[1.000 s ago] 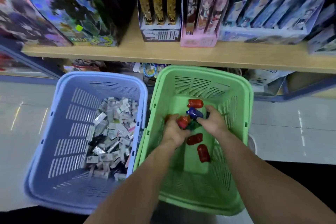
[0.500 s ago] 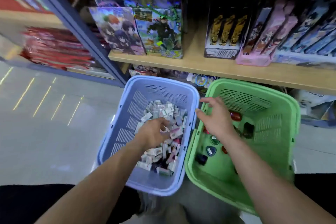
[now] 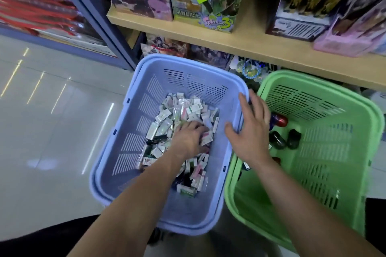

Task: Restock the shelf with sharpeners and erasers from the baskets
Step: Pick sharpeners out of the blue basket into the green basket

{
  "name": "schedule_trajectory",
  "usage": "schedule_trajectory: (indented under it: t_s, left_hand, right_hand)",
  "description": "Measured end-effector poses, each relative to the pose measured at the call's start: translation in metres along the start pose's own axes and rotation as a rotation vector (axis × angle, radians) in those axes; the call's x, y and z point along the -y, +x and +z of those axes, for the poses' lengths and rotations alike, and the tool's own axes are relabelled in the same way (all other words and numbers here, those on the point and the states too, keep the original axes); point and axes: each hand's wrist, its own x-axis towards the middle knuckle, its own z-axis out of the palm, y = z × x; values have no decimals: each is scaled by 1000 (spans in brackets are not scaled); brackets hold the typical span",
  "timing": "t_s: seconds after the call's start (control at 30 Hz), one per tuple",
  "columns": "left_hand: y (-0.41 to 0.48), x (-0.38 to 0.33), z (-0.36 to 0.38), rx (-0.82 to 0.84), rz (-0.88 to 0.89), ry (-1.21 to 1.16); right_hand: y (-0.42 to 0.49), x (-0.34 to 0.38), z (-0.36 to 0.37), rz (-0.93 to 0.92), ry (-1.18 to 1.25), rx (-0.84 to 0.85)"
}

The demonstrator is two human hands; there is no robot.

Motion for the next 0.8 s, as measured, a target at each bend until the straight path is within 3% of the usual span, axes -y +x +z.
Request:
schedule_trajectory:
  t_s: [0.23,0.5,0.63,0.7,0.73,0.8]
  left_hand:
    - [11,27,-5,-94,81,-42]
    - [3,47,-30,-182,-201,-90]
    - [-10,22,-20,-272,-22,-20]
    - [-10,3,-13,-103,53,-229]
    - [-10,-4,-9,14,72,-262]
    - [-9,-7,1,90,106,-262]
  right_hand:
    - [0,-4,3,10,21,-3]
    - [1,-4,5,20,19,3]
    - [1,-4,4,8,29,-7]
    - [1,-4,4,-4,34,-17]
    - [1,-4,4,-5,32,-16]
    - [1,-4,3,-5,37,-13]
